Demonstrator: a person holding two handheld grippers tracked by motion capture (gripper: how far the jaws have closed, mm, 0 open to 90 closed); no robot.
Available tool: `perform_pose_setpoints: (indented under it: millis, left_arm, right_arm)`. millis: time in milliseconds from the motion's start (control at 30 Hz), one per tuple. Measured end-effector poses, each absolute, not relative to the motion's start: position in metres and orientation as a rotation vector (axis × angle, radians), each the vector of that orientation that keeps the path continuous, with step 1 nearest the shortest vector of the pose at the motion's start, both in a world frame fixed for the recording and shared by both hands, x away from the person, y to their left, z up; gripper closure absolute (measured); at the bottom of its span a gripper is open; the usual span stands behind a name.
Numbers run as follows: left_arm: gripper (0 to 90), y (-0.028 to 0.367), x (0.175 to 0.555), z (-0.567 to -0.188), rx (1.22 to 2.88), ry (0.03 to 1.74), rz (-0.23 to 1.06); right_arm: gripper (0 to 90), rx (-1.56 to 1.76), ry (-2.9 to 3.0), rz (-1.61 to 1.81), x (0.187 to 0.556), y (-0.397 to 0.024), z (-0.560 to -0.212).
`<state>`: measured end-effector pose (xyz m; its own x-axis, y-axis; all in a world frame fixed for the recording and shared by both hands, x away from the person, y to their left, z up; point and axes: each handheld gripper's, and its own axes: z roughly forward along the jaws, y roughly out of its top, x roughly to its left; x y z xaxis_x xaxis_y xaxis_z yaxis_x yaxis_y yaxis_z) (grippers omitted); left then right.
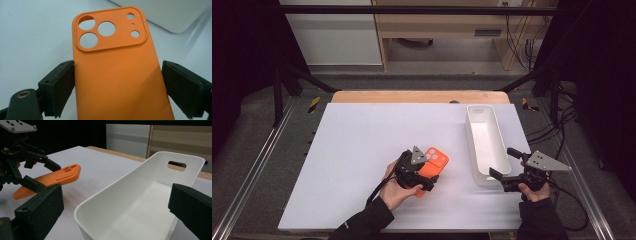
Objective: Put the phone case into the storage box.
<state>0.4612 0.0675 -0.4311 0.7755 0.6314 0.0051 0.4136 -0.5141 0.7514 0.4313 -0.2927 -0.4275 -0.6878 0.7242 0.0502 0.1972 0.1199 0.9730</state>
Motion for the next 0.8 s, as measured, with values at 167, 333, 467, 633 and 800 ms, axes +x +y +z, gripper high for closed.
perform_pose_setpoints:
  millis: [167, 333, 467, 633, 800]
  left_arm:
    - [12.8, 0.078, 0.461, -0.426, 2.173, 0.746, 0.348]
    - [12.8, 0.089, 0.463, -0.424, 2.175, 0.711, 0.339]
    - [12.8, 0.099, 0.464, -0.422, 2.179, 0.688, 0.336]
    - [12.9, 0.108, 0.465, -0.418, 2.184, 0.651, 0.342]
    - [12.9, 0.117, 0.463, -0.415, 2.197, 0.615, 0.342]
  right_arm:
    - [0.4, 0.887, 1.967, 1.598, 0.431, -0.292, -0.427]
    - [0.4, 0.876, 1.974, 1.592, 0.431, -0.291, -0.427]
    - [0.4, 0.868, 1.981, 1.593, 0.431, -0.29, -0.426]
    - [0.4, 0.849, 1.989, 1.594, 0.43, -0.287, -0.424]
    - [0.4, 0.804, 1.999, 1.578, 0.43, -0.283, -0.422]
